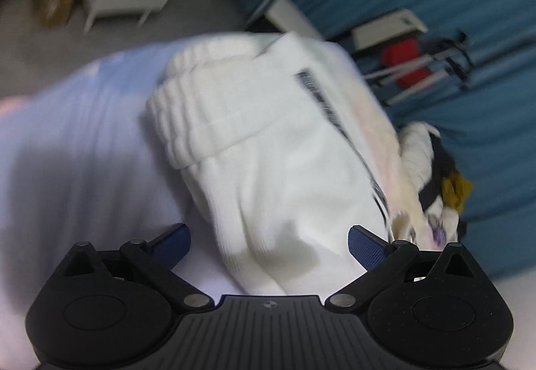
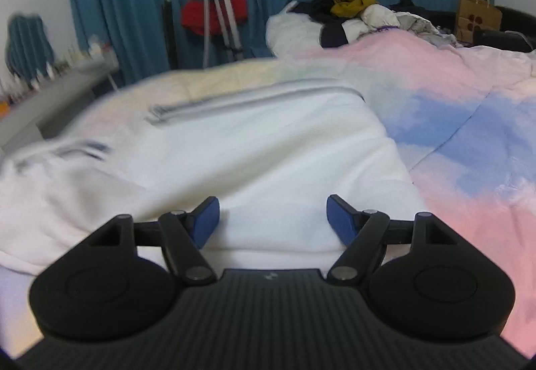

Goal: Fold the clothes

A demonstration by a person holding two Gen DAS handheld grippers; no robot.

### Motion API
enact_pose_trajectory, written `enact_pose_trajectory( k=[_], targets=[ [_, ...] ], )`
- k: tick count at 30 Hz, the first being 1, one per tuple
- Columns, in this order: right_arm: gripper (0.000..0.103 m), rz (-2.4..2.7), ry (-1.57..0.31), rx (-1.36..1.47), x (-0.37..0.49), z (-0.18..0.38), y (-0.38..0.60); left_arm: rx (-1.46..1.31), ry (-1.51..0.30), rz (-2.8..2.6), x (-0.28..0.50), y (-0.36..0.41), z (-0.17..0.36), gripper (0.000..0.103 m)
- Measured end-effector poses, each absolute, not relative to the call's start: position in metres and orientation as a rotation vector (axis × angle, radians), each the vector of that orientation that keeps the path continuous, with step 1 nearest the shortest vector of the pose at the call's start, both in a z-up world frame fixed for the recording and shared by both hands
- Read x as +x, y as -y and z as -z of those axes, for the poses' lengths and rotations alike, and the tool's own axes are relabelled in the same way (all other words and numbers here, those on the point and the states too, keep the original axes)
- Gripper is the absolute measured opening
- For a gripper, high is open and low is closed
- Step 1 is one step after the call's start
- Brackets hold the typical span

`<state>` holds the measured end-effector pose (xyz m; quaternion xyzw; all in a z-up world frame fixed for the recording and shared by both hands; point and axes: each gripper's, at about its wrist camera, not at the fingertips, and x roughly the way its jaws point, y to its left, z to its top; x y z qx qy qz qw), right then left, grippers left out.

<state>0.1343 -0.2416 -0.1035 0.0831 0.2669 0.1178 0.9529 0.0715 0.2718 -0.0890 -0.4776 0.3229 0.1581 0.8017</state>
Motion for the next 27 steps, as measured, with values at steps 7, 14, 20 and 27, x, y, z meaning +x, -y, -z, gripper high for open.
enact_pose_trajectory(
  k=[7, 14, 20, 27],
  targets=[
    [0.072, -0.201, -0.503, 0.052, 0.139, 0.106, 0.235, -1.041, -0.567, -0.414, 0.092, -0.291, 0.09, 0.071],
    [0.071, -0.161, -0.62, 0.119, 0.158, 0.137, 0.244, -1.004, -0.501, -0.397, 0.095, -0.295, 0.082, 0.025],
    [0.071, -0.153, -0.646, 0.198, 0.152, 0.122, 0.259, -0.785, -0.401, -0.377, 0.103, -0.239, 0.024, 0.019],
    [0.071, -0.058, -0.595, 0.271, 0.141, 0.095, 0.301, -0.583, -0.233, -0.277, 0.129, -0.102, -0.054, 0.018]
  ],
)
